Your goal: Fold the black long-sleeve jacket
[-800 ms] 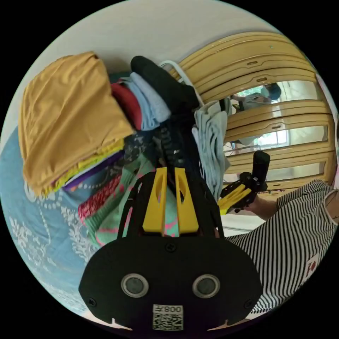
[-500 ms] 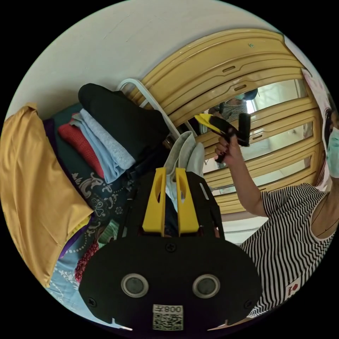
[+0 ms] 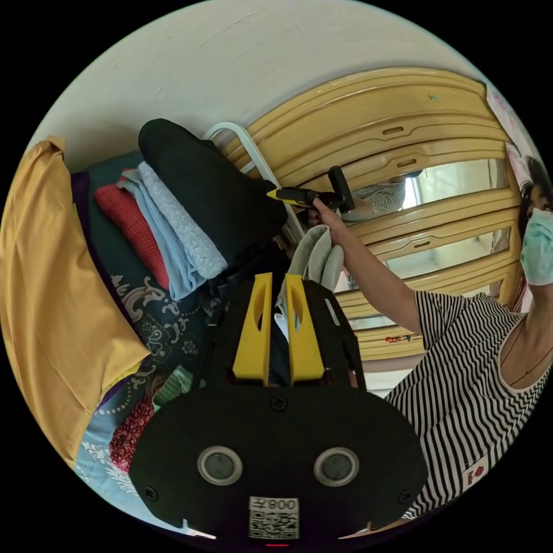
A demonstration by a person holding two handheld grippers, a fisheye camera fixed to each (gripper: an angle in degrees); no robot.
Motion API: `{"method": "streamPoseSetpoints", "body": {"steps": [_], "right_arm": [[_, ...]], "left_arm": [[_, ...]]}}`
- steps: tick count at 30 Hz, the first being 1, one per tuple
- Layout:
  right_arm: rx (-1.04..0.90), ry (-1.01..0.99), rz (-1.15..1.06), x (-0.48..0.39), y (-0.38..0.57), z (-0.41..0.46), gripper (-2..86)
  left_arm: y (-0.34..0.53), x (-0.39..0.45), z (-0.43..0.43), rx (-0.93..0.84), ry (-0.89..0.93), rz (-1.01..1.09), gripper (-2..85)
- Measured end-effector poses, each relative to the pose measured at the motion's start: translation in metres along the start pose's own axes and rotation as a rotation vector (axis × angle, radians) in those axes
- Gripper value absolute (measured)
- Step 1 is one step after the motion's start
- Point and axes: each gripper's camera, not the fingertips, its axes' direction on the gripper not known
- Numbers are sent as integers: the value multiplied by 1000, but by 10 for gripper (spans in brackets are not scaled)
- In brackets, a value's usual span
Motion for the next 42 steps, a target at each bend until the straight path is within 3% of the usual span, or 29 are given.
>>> {"method": "streamPoseSetpoints", "body": {"steps": [2, 6, 11, 14, 20, 28, 33, 42], "right_arm": [[36, -82, -82, -20, -5, -13, 28], [8, 29, -362, -89, -11, -28, 22], [-56, 104, -558, -136, -39, -30, 18], [-119, 121, -638, -161, -58, -26, 16], [-165, 399, -811, -224, -73, -6, 12], [-257, 295, -960, -281, -93, 36, 10], [-350, 275, -1044, -307, -104, 75, 9], [-455, 303, -1103, -322, -122, 121, 14]], "left_arm": [[-15, -10, 0, 21, 34, -8, 57], [-58, -30, -5, 99, 115, -11, 90], [-122, -53, 6, 112, 206, -35, 141], [-159, -56, 15, 79, 157, -27, 161], [-183, -67, 8, 21, 48, -33, 154], [-104, -106, -57, 184, -70, -234, 177], [-119, -140, -48, 106, -63, -270, 197], [-114, -149, -48, 25, -316, -218, 65]]}}
